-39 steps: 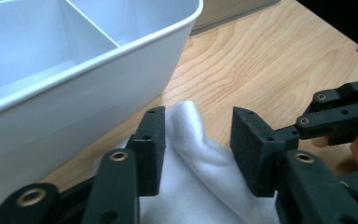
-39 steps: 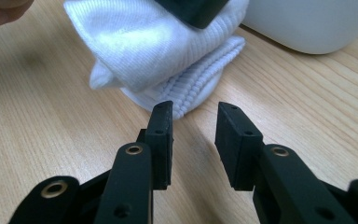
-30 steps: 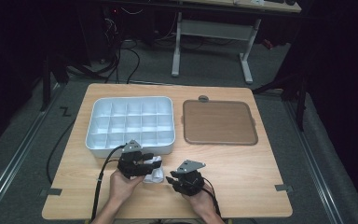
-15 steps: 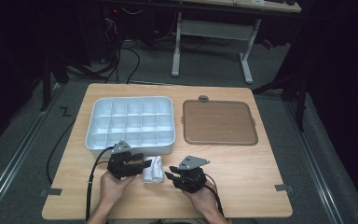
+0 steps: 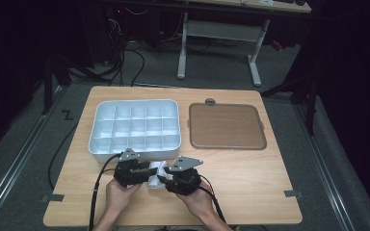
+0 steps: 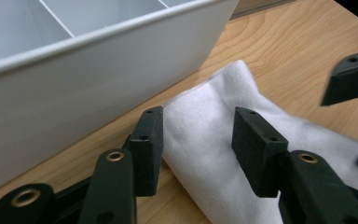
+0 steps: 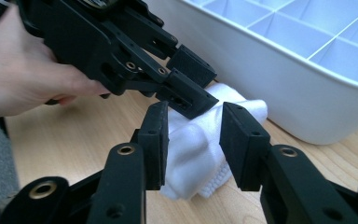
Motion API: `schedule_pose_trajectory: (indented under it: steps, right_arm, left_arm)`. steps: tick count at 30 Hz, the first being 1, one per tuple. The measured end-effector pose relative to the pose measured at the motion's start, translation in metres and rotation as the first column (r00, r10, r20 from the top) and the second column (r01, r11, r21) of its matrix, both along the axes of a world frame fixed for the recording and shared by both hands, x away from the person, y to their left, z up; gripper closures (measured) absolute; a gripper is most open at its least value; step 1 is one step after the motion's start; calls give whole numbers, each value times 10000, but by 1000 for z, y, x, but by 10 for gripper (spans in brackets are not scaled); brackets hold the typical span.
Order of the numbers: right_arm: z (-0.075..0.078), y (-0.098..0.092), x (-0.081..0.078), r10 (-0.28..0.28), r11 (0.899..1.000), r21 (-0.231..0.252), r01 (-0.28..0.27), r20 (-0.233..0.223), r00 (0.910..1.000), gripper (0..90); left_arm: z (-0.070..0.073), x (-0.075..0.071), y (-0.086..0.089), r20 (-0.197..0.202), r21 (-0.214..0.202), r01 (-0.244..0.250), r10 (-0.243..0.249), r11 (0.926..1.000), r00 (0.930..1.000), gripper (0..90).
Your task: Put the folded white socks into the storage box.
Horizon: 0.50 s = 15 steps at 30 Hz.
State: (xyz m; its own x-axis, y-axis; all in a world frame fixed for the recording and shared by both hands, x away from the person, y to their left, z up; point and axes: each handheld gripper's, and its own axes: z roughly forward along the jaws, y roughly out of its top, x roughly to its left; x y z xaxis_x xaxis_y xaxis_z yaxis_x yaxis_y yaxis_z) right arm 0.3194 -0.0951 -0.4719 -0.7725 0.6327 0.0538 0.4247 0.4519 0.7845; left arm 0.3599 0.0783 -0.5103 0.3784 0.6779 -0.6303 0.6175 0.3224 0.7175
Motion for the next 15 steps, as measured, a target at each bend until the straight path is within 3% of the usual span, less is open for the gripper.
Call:
schedule_pose_trajectory:
  steps: [3,6,9,15]
  right_arm:
    - [-8,2,7,-114,9996,-269,109,-188,9998,629]
    - [-18,-2,12,-229,9989,-420,209,-459,9987,692]
    - [-27,-8,13,-296,9983,-522,258,-737,9968,760]
    - [-39,-16,19,-370,9990,-270,343,-1066,9936,797]
  left_arm:
    - [-3,0,-1,58,183,46,-47,9998,10000,555]
    - [-8,0,-3,218,508,-41,30,9987,9998,568]
    - [-13,-1,-5,301,496,-62,47,9987,9995,588]
    - [-17,-2,-6,542,828,-30,-15,9966,9985,607]
